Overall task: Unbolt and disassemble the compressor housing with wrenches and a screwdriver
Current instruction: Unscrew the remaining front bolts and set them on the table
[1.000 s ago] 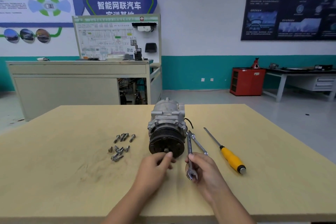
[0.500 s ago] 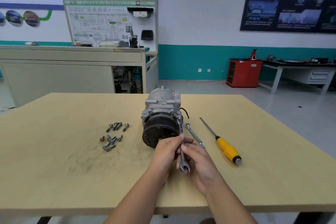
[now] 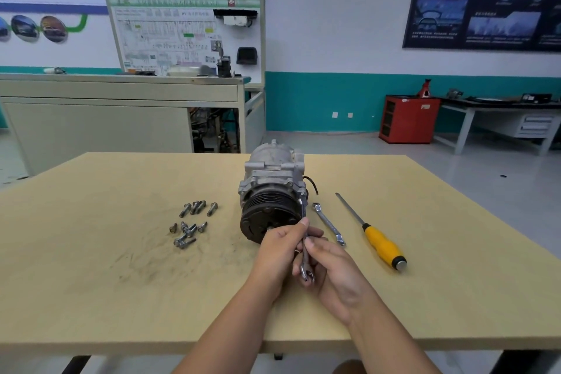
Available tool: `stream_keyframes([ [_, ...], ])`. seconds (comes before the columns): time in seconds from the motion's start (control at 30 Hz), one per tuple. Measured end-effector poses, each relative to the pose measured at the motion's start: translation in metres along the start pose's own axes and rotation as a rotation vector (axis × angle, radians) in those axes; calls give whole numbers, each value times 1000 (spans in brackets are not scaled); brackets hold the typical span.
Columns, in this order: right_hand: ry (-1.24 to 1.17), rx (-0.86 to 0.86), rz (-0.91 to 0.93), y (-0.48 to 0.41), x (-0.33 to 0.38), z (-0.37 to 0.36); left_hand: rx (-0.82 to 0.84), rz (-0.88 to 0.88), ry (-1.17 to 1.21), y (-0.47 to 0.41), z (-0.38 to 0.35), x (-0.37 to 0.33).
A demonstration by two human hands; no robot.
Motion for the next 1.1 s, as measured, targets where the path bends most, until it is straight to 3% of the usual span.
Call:
stream_keyframes([
  [0.4,-188,79,-134,4,-4,-4,-11,-51,-39,-4,-1,0],
  [1.1,-307,82,-153,-3,-6,-6,-45,23,5,3,-1,-3],
])
Point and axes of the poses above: each hand's wrist, its own y-axis away from the middle knuckle, its own z-axis out of the back of the hand, x = y × z, the point moved 9 cm from there along -y, towards the middle knuckle, and after that the axes turned 13 degrees about -x, right-handed, at the moved point
